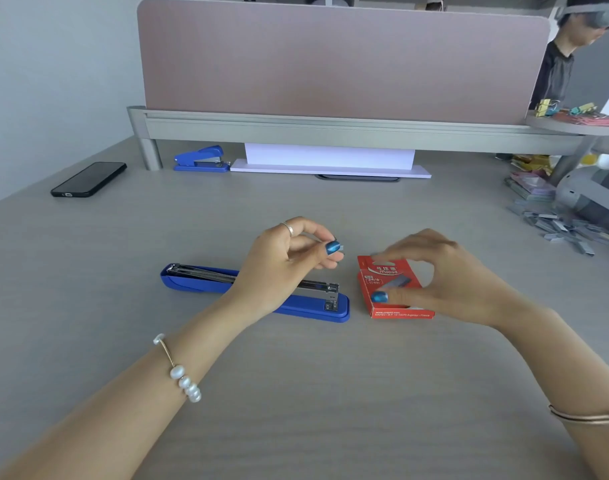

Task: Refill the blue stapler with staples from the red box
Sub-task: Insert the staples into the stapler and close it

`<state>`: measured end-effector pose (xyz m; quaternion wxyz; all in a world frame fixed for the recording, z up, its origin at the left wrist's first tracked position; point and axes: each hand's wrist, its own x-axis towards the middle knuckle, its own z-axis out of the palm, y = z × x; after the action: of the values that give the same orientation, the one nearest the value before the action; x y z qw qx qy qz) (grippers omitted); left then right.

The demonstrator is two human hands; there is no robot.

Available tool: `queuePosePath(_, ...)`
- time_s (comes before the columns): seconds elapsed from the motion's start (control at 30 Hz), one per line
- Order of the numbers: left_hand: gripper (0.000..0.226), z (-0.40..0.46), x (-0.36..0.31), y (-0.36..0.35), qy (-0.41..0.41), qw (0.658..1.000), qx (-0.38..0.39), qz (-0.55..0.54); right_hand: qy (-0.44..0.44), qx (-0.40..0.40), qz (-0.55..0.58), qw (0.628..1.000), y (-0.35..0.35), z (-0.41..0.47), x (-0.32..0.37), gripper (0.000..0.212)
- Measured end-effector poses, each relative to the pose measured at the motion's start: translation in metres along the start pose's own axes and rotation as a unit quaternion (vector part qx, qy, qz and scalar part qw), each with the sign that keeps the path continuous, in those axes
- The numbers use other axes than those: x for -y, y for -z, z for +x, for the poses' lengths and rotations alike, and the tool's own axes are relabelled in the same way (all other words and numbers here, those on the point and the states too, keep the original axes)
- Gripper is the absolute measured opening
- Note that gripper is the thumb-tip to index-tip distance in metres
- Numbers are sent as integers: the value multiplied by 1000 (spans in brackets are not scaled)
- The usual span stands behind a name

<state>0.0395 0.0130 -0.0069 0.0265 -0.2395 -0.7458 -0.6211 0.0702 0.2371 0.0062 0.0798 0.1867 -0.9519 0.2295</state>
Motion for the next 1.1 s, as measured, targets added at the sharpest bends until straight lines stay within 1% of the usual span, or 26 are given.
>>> queuePosePath(0.03, 7, -1, -1, -1, 1, 1000, 9, 2, 16, -43, 36, 998, -2, 0, 7, 52)
queuePosePath(0.1, 9, -2, -3, -4, -2, 999, 33, 5, 50, -110, 127, 985, -8, 0, 19, 37)
queuePosePath(0.17, 13, -4, -5, -7, -7, 998, 58, 3, 71, -128, 185, 972, -15, 0, 27, 31)
queuePosePath(0.27, 18, -6, -8, -8, -14, 997, 80, 3, 71, -121, 215, 967, -22, -1, 32, 23)
queuePosePath(0.33, 20, -8, -9, -8, -15, 996, 86, 7, 61, -118, 225, 965, -23, -1, 32, 22)
queuePosePath(0.4, 21, -7, -10, -6, -13, 995, 99, 14, 55, -118, 235, 963, -24, 0, 31, 27)
queuePosePath(0.5, 31, -3, -11, 3, 0, 992, 122, 26, 40, -117, 249, 961, -24, 0, 27, 30)
queuePosePath(0.53, 35, -1, -11, 8, 5, 992, 119, 43, 31, -118, 248, 961, -24, 0, 27, 29)
queuePosePath(0.63, 41, 7, -11, 27, 14, 985, 101, 140, 14, -121, 231, 965, -30, 3, 29, 23)
queuePosePath(0.8, 40, 1, -4, 56, 43, 961, 108, 252, -2, -107, 186, 977, -50, 12, 37, 23)
queuePosePath(0.9, 40, -9, 8, 68, 51, 963, 89, 251, -5, -106, 172, 979, -52, 13, 39, 22)
queuePosePath(0.93, 37, -11, 14, 71, 54, 965, 79, 244, -8, -104, 178, 978, -51, 13, 40, 22)
queuePosePath(1.0, 19, -15, 22, 73, 56, 967, 69, 240, -7, -99, 189, 977, -52, 12, 41, 24)
queuePosePath(1.03, 17, -16, 25, 73, 53, 966, 71, 243, -7, -97, 191, 977, -52, 11, 41, 25)
queuePosePath(1.1, 20, -18, 28, 71, 45, 964, 79, 250, -11, -98, 198, 975, -53, 11, 42, 29)
